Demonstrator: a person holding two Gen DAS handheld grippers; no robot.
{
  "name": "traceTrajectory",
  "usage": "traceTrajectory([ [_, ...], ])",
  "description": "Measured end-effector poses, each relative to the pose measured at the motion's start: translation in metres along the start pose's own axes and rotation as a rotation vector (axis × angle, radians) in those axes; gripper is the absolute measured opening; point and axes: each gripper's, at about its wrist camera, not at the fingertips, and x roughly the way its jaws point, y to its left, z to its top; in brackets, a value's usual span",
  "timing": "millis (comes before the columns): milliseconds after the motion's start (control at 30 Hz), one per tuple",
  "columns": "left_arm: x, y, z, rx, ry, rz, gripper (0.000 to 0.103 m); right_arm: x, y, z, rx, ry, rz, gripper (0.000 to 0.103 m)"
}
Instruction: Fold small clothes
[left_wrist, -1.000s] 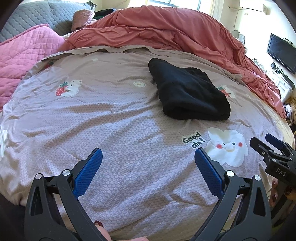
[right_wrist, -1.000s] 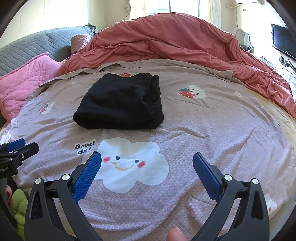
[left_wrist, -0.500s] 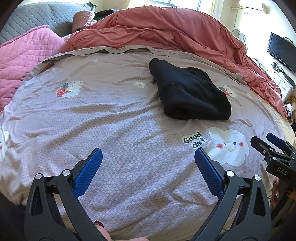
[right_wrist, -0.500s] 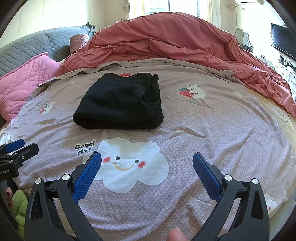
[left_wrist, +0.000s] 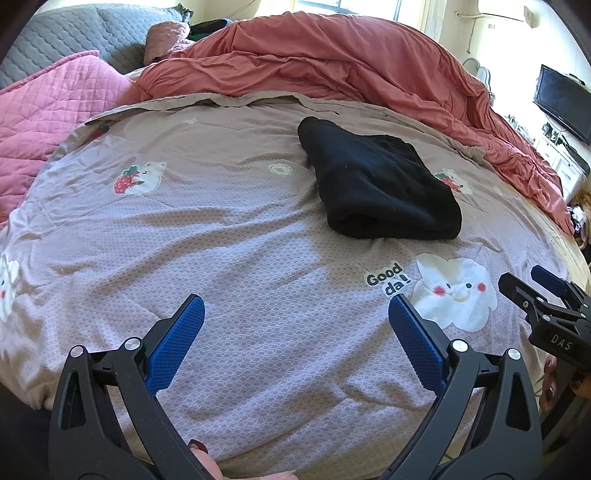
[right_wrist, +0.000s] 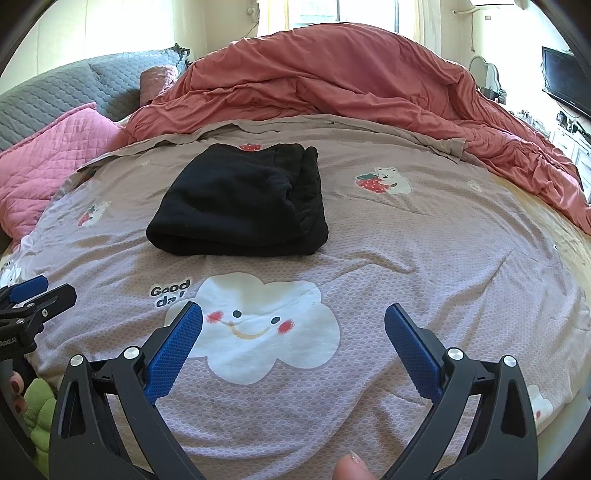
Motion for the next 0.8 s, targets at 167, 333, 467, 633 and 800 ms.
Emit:
traceTrajectory([
  [167, 0.0001, 0.0002, 0.0000, -0.001, 0.000, 0.002, 0.094, -0.0005, 0.0001, -0.0009, 0.002, 0.001, -0.002, 0.098],
  [333, -0.0004, 0.0003, 0.0000, -0.001, -0.001, 0.003, 0.094, -0.0007, 0.0007, -0.0013, 0.002, 0.003, -0.002, 0.098],
  [467, -0.0003, 0.0010, -0.0001, 0.001, -0.002, 0.004, 0.094, -0.0008, 0.0009, -0.0018, 0.002, 0.005, 0.000, 0.098],
  [633, -0.0002, 0.0012, 0.0001, 0.002, -0.002, 0.003, 0.094, -0.0004, 0.0014, -0.0023, 0.003, 0.007, -0.003, 0.098],
  [800, -0.0007, 0.0009, -0.0002, 0.003, -0.001, 0.005, 0.094, 0.0001, 0.0020, -0.0032, 0.001, 0.010, 0.001, 0.098],
])
